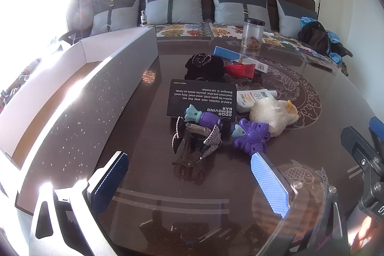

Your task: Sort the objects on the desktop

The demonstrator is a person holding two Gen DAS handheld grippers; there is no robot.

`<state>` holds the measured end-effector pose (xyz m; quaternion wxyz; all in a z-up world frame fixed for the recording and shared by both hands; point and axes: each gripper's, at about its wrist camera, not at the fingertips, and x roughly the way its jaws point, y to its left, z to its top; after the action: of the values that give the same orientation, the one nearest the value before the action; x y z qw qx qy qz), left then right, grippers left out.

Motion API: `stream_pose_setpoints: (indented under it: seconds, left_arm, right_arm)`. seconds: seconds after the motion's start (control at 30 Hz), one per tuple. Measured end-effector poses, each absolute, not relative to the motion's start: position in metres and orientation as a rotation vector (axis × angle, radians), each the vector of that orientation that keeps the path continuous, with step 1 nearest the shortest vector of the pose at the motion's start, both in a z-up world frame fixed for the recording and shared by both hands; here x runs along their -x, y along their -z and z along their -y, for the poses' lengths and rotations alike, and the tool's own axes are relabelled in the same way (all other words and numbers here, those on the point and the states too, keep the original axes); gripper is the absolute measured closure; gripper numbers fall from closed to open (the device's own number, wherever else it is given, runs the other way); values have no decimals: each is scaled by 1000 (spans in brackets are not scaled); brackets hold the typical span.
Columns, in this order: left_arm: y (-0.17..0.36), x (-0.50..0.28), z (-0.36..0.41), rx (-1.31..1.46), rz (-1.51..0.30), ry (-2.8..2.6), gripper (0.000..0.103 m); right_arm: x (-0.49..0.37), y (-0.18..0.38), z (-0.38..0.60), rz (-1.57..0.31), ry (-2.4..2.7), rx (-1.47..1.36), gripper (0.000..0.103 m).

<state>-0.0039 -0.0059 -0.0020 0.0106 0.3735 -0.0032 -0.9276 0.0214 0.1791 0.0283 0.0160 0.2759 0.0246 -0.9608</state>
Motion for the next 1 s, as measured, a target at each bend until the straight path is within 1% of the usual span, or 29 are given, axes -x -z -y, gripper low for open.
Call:
stream_pose_setpoints:
  seconds: [1.0]
  left_arm:
    - [10,9,1,-1192,39,2882,0]
  right_arm:
    - [-16,-21,-182,-49,2974,-886,0]
